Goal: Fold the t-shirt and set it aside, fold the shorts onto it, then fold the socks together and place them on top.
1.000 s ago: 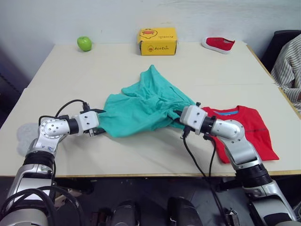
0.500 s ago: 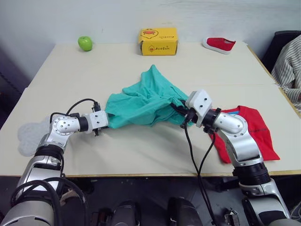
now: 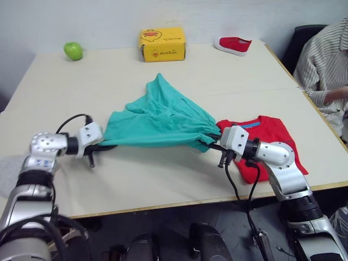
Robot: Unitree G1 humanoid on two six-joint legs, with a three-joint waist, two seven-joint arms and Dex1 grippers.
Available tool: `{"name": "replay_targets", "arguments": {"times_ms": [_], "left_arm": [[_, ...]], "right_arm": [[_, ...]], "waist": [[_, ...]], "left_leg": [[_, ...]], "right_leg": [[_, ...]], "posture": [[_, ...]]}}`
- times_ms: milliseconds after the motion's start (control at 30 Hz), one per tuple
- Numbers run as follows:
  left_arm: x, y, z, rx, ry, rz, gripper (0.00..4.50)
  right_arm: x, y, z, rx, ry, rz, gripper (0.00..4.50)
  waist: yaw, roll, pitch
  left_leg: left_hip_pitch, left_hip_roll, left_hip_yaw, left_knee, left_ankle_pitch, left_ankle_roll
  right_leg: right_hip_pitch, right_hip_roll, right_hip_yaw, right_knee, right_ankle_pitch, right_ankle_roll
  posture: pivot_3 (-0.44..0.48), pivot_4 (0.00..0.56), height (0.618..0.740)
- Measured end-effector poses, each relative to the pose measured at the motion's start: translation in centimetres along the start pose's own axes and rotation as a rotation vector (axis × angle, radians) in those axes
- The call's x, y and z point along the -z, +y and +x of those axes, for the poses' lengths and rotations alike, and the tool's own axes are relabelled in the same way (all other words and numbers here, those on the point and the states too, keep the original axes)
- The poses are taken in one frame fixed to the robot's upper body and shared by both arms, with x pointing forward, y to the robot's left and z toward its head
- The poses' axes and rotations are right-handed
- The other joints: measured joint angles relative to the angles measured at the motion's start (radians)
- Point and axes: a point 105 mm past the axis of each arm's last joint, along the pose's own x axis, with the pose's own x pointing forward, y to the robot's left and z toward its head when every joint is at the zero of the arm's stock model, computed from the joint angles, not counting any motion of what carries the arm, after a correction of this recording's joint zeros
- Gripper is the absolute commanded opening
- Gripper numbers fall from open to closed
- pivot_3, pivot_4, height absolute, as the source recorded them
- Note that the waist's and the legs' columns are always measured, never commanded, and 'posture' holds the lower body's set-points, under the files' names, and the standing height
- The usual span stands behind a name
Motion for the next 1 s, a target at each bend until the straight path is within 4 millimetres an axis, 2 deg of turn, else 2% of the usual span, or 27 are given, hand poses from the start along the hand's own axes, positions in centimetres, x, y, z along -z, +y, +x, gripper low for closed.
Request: {"name": "replay_targets", "arguments": {"times_ms": [33,133,200,267,500,567,633,800,900,1000], "left_arm": [[0.2,-1.1,-0.6,0.036,-0.002,-0.018,0.02],[-0.3,-6.6,-3.0,0.201,-0.097,-0.092,0.02],[-0.6,-8.8,-4.4,0.235,-0.103,-0.124,0.02],[-0.6,-10.6,-6.0,0.225,-0.076,-0.157,0.02],[-2.0,-14.5,-9.3,0.161,-0.007,-0.282,0.02],[-1.8,-16.3,-10.1,0.175,0.041,-0.369,0.02],[-1.8,-18.0,-10.4,0.199,0.085,-0.430,0.02],[-2.4,-18.3,-10.4,0.216,0.103,-0.446,0.02],[-3.5,-16.5,-9.9,0.216,0.093,-0.395,0.02],[-5.9,-13.2,-9.4,0.221,0.060,-0.278,0.02]], "right_arm": [[0.0,0.2,0.1,-0.010,-0.006,-0.005,0.00],[0.4,0.7,0.2,-0.038,-0.014,-0.021,0.00],[0.8,1.1,0.4,-0.061,-0.013,-0.034,0.00],[1.0,1.6,0.6,-0.089,-0.023,-0.049,0.00],[0.7,3.2,0.9,-0.169,-0.107,-0.106,0.00],[1.0,4.7,0.5,-0.231,-0.119,-0.101,0.00],[2.0,6.9,-0.7,-0.315,-0.101,-0.084,0.00],[3.0,7.9,-2.8,-0.353,-0.061,-0.060,0.00],[2.7,8.2,-3.9,-0.361,-0.059,-0.013,0.00],[1.4,7.6,-4.9,-0.349,-0.049,0.142,0.00]], "waist": [[-0.003,-0.001,0.001],[-0.018,-0.004,0.005],[-0.016,-0.006,0.006],[-0.017,-0.007,0.007],[0.001,-0.006,0.008],[0.005,-0.007,0.008],[0.011,-0.006,0.008],[0.016,-0.007,0.008],[0.027,-0.006,0.009],[0.042,-0.005,0.009]], "left_leg": [[0.000,0.001,0.001,0.000,0.000,-0.001],[0.000,0.003,0.001,-0.001,-0.001,-0.001],[0.000,0.004,0.000,0.001,-0.001,-0.001],[0.001,0.004,0.000,0.001,-0.001,-0.001],[0.002,0.003,-0.001,-0.001,-0.002,-0.003],[0.003,0.003,-0.002,-0.002,-0.003,-0.004],[0.003,0.002,-0.002,-0.002,-0.003,-0.003],[0.003,0.002,-0.002,-0.001,-0.003,-0.002],[0.003,0.003,-0.004,-0.001,-0.003,-0.004],[0.003,0.004,-0.006,-0.001,-0.002,-0.005]], "right_leg": [[-0.001,0.001,0.001,-0.001,0.000,0.000],[-0.002,0.001,0.004,-0.001,-0.001,-0.001],[-0.001,0.001,0.005,-0.001,-0.001,-0.001],[0.000,0.000,0.005,-0.004,-0.001,-0.002],[-0.001,-0.007,0.004,-0.003,-0.003,-0.004],[0.000,-0.006,0.004,-0.003,-0.004,-0.006],[0.000,-0.005,0.002,-0.003,-0.004,-0.007],[0.001,-0.007,0.000,-0.005,-0.004,-0.006],[0.001,-0.008,0.001,-0.003,-0.004,-0.007],[0.000,-0.009,0.003,-0.002,-0.006,-0.010]], "posture": [[0.000,0.150,0.740],[0.000,0.150,0.740],[0.000,0.150,0.740],[0.000,0.150,0.740],[0.000,0.150,0.740],[0.000,0.150,0.740],[0.000,0.150,0.740],[0.000,0.150,0.740],[0.000,0.150,0.740],[0.000,0.150,0.740]]}}
